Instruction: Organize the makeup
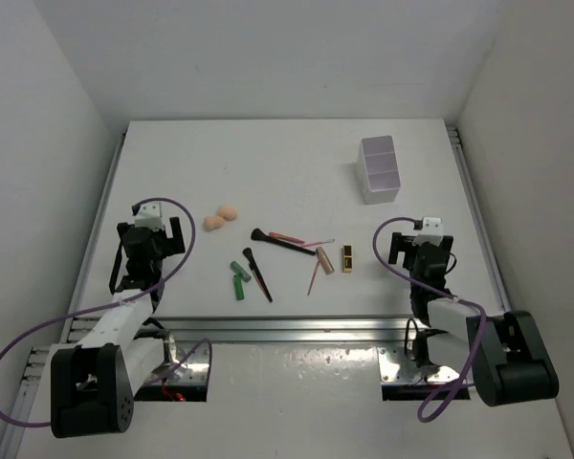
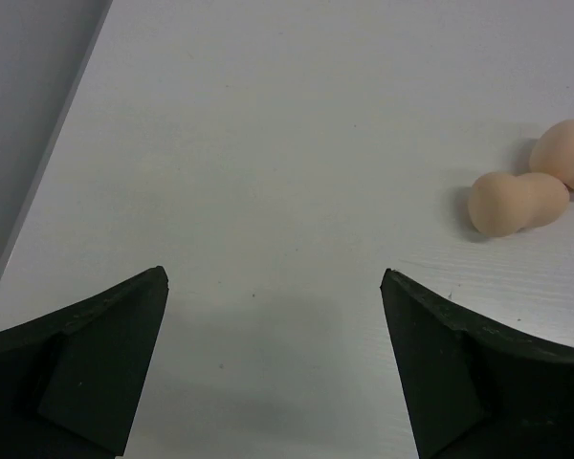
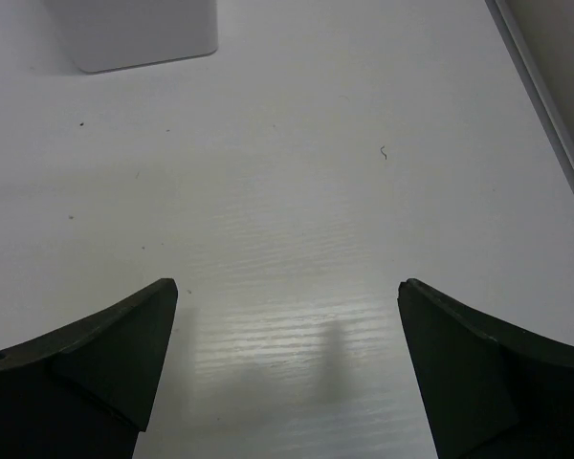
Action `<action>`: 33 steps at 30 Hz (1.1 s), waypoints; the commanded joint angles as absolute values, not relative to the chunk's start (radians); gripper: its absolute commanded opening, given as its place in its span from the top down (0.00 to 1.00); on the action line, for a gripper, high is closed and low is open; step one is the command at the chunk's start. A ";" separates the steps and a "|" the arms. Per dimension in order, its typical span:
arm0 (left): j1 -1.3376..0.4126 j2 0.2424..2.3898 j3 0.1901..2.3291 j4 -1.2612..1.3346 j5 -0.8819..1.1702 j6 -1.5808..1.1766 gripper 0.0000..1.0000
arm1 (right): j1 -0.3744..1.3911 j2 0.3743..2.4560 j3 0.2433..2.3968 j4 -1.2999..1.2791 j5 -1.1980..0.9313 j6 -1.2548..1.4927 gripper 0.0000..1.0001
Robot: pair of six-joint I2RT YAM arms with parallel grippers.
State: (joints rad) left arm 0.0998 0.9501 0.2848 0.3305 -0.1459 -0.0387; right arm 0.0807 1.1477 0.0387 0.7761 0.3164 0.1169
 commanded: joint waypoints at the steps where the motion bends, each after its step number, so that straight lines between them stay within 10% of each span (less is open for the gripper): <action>1: 0.098 0.942 0.299 0.367 -0.141 -0.048 0.00 | 0.078 1.149 -0.091 0.810 0.316 0.127 0.01; 14: 0.098 0.933 0.439 0.212 0.115 0.241 0.00 | 0.207 1.274 0.802 -0.495 0.307 0.145 0.01; 24: 0.098 0.913 0.473 -0.011 0.236 0.330 0.00 | 0.344 1.659 1.121 -0.587 -0.076 0.383 0.36; 33: 0.098 0.884 0.431 -0.002 0.245 0.330 0.00 | 0.410 1.855 1.267 -0.698 -0.002 0.425 0.39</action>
State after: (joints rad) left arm 0.0990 0.9096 0.4442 -0.0151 0.2218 0.3161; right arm 0.3889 1.8561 1.2171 -0.6502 -0.0242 0.3847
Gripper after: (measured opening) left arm 0.997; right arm 0.613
